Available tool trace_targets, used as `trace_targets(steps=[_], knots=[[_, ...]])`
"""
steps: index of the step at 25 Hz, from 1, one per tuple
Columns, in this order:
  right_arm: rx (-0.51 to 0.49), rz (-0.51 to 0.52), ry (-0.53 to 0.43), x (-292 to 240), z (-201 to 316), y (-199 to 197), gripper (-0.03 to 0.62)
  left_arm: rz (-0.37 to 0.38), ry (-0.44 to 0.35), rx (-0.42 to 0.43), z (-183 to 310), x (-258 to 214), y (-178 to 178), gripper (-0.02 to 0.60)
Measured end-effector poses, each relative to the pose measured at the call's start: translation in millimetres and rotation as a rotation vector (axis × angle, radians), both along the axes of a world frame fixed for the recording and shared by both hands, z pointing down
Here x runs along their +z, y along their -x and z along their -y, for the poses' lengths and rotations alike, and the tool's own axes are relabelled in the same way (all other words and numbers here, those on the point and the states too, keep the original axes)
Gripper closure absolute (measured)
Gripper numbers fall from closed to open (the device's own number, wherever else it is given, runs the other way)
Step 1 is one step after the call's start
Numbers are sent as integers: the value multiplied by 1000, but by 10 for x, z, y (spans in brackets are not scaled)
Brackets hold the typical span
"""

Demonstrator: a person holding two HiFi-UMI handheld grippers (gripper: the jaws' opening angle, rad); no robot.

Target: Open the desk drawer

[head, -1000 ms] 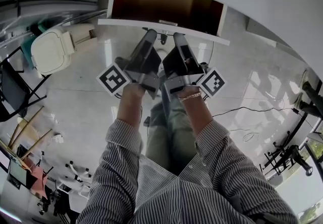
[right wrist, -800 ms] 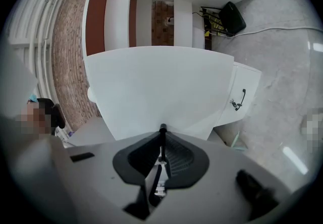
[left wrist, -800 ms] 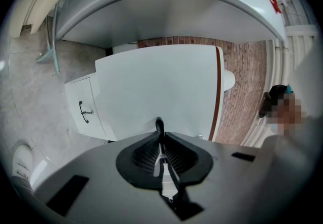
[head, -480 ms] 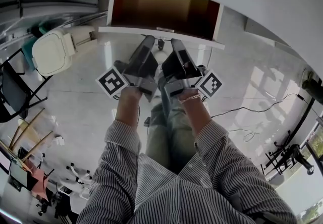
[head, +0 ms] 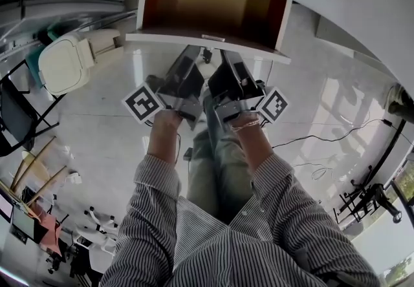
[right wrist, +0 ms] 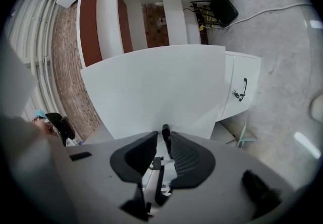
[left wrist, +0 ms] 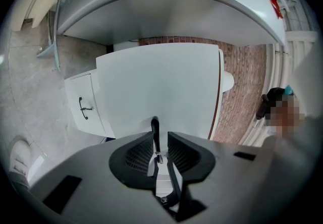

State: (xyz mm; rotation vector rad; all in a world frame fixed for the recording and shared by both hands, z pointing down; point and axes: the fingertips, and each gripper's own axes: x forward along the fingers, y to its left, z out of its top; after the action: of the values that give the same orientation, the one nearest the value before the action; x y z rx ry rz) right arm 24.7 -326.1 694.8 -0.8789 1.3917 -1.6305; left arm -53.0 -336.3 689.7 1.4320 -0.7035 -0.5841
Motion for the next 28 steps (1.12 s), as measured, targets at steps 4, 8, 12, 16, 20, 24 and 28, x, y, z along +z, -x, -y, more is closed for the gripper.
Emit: trace_targets(steps=[4,8,12,16,20,24,28], knots=[[-8,-30,70,179,-106,-6,511,16,26,-1,-65,104,-17,446],[5,-38,128,336,-201,9,511,-7,55,-11,-157,256,-6,443],[3,-59,154,450,-244,30,511,9,79,-2,-202,375,24,443],[-15,-59,166,515,-324,75,514,33,98,26,-292,471,8,461],[-33,-49,128,493,-352,128,543,30,80,27,-322,492,-22,514],[-49,-58,129,490,-358,143,543,26,76,13,-337,467,-21,514],[-36,-89,140,478,-408,107,543,11,70,1,-379,405,10,512]])
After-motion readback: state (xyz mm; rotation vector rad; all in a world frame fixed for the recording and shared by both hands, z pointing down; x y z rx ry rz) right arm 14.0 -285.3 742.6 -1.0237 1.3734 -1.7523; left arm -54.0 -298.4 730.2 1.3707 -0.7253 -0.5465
